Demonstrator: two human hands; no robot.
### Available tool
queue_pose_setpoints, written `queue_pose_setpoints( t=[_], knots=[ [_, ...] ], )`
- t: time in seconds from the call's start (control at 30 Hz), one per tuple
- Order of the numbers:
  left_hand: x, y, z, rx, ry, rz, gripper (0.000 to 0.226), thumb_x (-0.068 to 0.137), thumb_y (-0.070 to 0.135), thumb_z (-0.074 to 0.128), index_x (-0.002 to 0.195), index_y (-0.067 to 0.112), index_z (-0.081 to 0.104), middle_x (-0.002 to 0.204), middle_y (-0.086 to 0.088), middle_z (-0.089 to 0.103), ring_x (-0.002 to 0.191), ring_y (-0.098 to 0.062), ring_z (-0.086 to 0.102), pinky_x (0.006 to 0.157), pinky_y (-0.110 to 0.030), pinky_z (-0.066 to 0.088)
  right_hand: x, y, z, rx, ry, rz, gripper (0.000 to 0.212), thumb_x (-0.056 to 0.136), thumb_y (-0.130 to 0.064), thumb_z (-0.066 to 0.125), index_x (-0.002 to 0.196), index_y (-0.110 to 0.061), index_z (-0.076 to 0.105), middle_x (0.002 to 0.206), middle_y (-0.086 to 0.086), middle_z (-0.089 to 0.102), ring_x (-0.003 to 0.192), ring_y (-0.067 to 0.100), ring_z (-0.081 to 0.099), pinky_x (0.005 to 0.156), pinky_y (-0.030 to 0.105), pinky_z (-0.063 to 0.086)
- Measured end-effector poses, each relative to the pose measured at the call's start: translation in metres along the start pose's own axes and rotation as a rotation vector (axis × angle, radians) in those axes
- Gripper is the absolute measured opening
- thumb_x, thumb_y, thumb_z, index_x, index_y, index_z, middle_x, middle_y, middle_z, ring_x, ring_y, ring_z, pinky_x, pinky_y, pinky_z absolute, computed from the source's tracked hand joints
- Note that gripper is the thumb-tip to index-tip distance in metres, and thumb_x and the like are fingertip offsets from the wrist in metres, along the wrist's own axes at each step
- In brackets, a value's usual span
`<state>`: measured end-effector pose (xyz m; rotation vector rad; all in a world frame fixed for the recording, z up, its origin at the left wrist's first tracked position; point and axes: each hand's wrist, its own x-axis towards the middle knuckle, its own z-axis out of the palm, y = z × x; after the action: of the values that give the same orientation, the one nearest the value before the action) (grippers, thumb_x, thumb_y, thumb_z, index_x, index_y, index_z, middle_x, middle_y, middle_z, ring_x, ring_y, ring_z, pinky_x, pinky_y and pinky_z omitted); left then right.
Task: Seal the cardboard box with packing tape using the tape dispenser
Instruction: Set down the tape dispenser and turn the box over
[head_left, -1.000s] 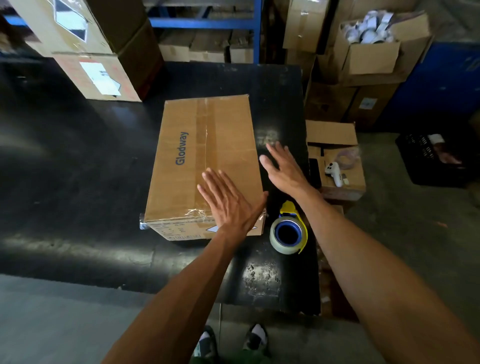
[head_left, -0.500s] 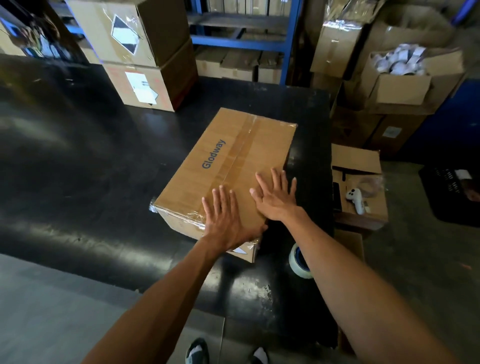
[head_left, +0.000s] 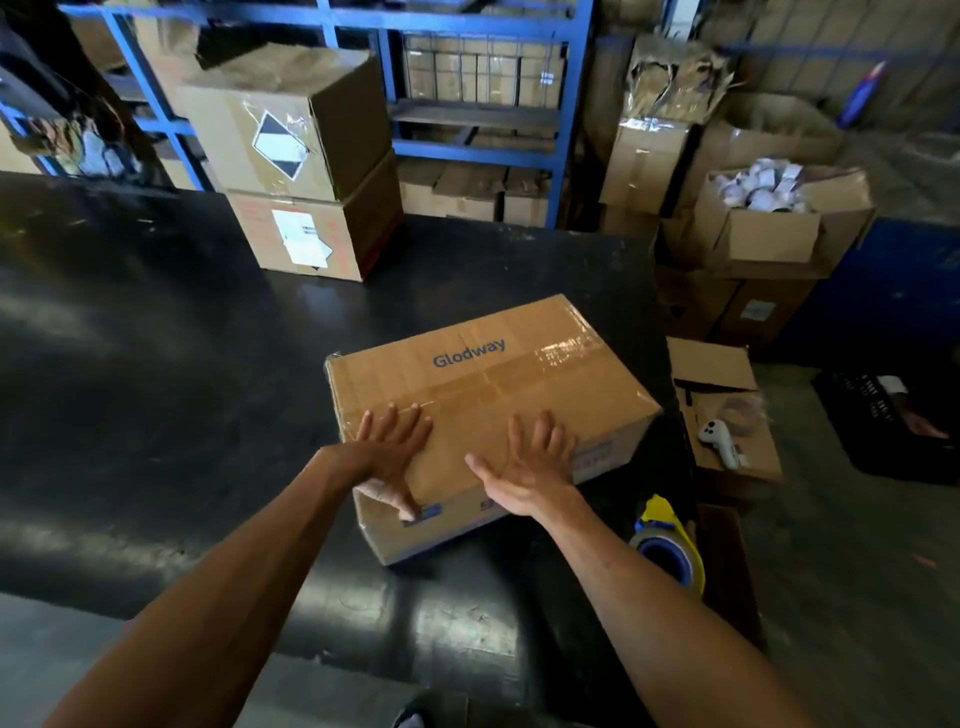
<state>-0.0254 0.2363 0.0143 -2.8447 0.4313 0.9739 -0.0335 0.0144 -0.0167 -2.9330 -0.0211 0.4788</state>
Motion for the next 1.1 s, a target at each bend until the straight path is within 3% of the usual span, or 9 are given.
queue_pose_setpoints(
  t=[0.1,0.13,0.2,0.3,0.4,0.5,0.53,0.67,1.1],
  knots=[
    [0.007,-0.009,0.004,-0.126,0.038,-0.044,0.133,0.077,0.071,0.064,0.151,0.018,-0.033,0.153,-0.012,-0.045,0.139,-0.035,-0.041,0.117,-0.062,-0.018,0.007,-0.009,-0.017,-0.024,0.144,-0.009,0.086,0.084,-0.083,0.018,0.147,-0.025,0.028,0.155,0.021,0.021,0.140,0.040,0.019,0.115,0.057,0.006],
    [0.010,-0.009,0.010,-0.208,0.072,-0.047,0.129,0.078,0.080,0.054,0.150,0.020,-0.035,0.151,-0.011,-0.047,0.138,-0.034,-0.043,0.116,-0.063,-0.018,0.013,-0.003,-0.021,-0.022,0.155,0.020,0.085,0.084,-0.082,0.018,0.149,-0.028,0.023,0.157,0.020,0.017,0.143,0.040,0.015,0.116,0.058,0.004],
    [0.015,-0.008,0.023,-0.291,0.138,-0.047,0.128,0.067,0.099,0.027,0.149,0.023,-0.037,0.149,-0.007,-0.050,0.137,-0.033,-0.045,0.115,-0.063,-0.021,0.022,0.011,-0.019,-0.013,0.086,0.110,0.087,0.083,-0.084,0.013,0.155,-0.037,0.001,0.164,0.016,-0.009,0.148,0.040,-0.012,0.115,0.061,-0.009],
    [0.026,-0.023,0.027,-0.252,0.204,-0.014,0.127,0.067,0.100,0.025,0.150,0.024,-0.034,0.150,-0.005,-0.048,0.138,-0.032,-0.043,0.116,-0.060,-0.021,0.023,0.009,-0.003,0.047,0.048,0.218,0.089,0.078,-0.088,0.005,0.152,-0.043,-0.014,0.161,0.014,-0.027,0.144,0.042,-0.028,0.112,0.064,-0.016],
    [0.034,-0.054,0.021,-0.176,0.232,0.042,0.130,0.062,0.103,0.022,0.153,0.027,-0.030,0.156,-0.004,-0.042,0.142,-0.030,-0.040,0.118,-0.059,-0.018,0.016,-0.015,0.005,0.050,0.049,0.260,0.089,0.078,-0.088,0.005,0.153,-0.042,-0.011,0.162,0.017,-0.022,0.145,0.046,-0.018,0.113,0.065,-0.010],
    [0.041,-0.075,0.019,-0.127,0.295,0.105,0.128,0.061,0.104,0.020,0.154,0.029,-0.027,0.159,-0.002,-0.038,0.144,-0.028,-0.037,0.120,-0.056,-0.017,0.010,-0.010,-0.005,0.009,0.126,0.269,0.086,0.078,-0.087,0.010,0.152,-0.042,0.011,0.160,0.015,0.007,0.142,0.042,0.009,0.115,0.059,0.005],
    [0.042,-0.076,0.022,-0.118,0.329,0.119,0.124,0.064,0.103,0.018,0.154,0.028,-0.026,0.158,-0.002,-0.037,0.145,-0.028,-0.036,0.120,-0.056,-0.017,0.009,0.001,-0.008,-0.007,0.153,0.283,0.085,0.078,-0.087,0.011,0.151,-0.043,0.014,0.159,0.014,0.011,0.142,0.041,0.010,0.115,0.060,0.005],
    [0.049,-0.073,0.033,-0.062,0.506,0.104,0.101,0.075,0.091,-0.011,0.156,0.031,-0.019,0.164,0.000,-0.026,0.150,-0.022,-0.025,0.121,-0.055,-0.013,0.008,0.034,-0.001,0.058,0.142,0.373,0.084,0.076,-0.090,0.007,0.151,-0.051,0.001,0.164,0.009,-0.012,0.147,0.041,-0.015,0.114,0.067,-0.007],
    [0.065,-0.083,0.028,-0.013,0.548,0.126,0.094,0.080,0.084,-0.014,0.156,0.031,-0.020,0.163,0.002,-0.026,0.151,-0.021,-0.023,0.122,-0.056,-0.010,0.011,0.032,-0.002,0.121,0.121,0.370,0.085,0.074,-0.092,0.003,0.149,-0.053,-0.007,0.164,0.009,-0.017,0.147,0.041,-0.014,0.115,0.065,0.001]
  ],
)
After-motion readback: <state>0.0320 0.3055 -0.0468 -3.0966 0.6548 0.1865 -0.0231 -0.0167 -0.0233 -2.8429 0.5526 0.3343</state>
